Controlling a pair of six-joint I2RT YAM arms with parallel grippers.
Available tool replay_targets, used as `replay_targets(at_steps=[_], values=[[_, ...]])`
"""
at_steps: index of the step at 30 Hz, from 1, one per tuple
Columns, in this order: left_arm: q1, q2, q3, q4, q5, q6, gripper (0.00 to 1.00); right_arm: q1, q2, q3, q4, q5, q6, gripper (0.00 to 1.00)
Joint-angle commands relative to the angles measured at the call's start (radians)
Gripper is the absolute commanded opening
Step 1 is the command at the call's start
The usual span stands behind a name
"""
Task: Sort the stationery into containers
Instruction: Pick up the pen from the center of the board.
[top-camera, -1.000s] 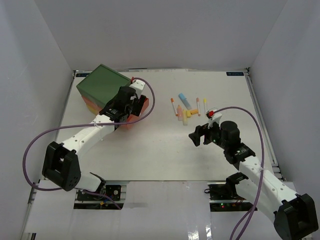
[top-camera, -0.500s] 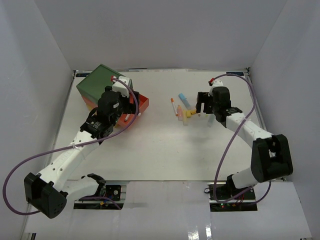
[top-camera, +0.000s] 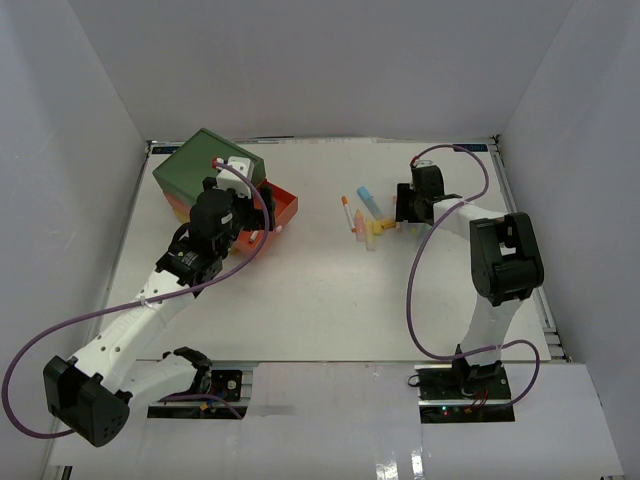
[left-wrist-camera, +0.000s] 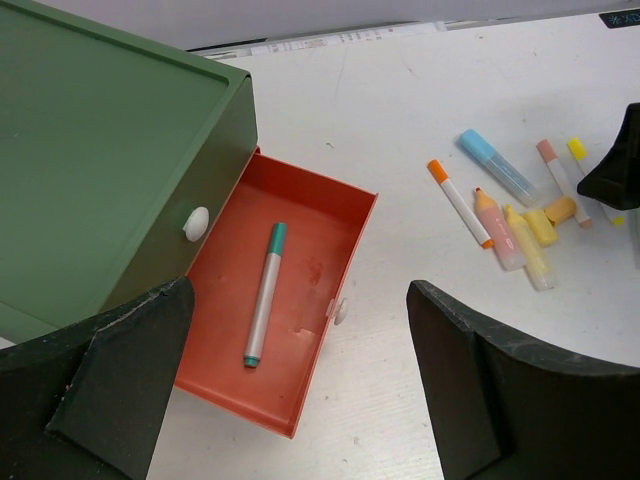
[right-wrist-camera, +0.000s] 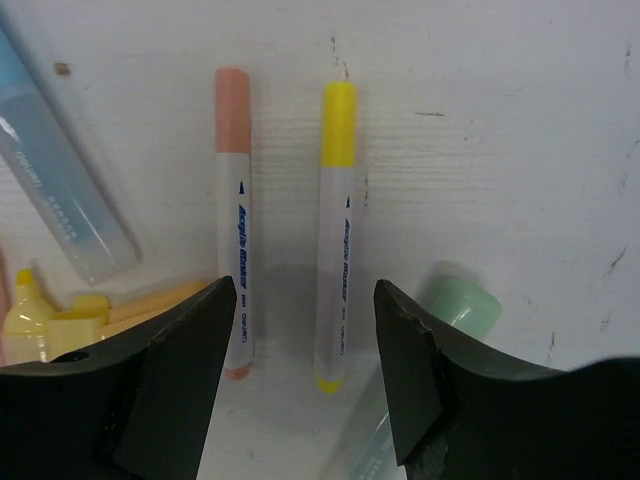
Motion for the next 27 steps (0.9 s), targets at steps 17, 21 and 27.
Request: replay_targets(at_steps=[17,21,27], values=[[0.005,-0.016,0.003,0.019,0.183,-0.073,0.98,-0.015,0.030,0.008,-0.033,0.036,0.009,0.09],[0.005,-0.009,0.017,0.011,0.251,-0.148,0.98,-0.014,-0.077,-0.024,-0.033,-0.008,-0.003,0.08],[0.004,0.031,0.061,0.035,0.456,-0.383,0.98,0.035,-0.347,-0.198,0.096,-0.212,0.049,0.08]])
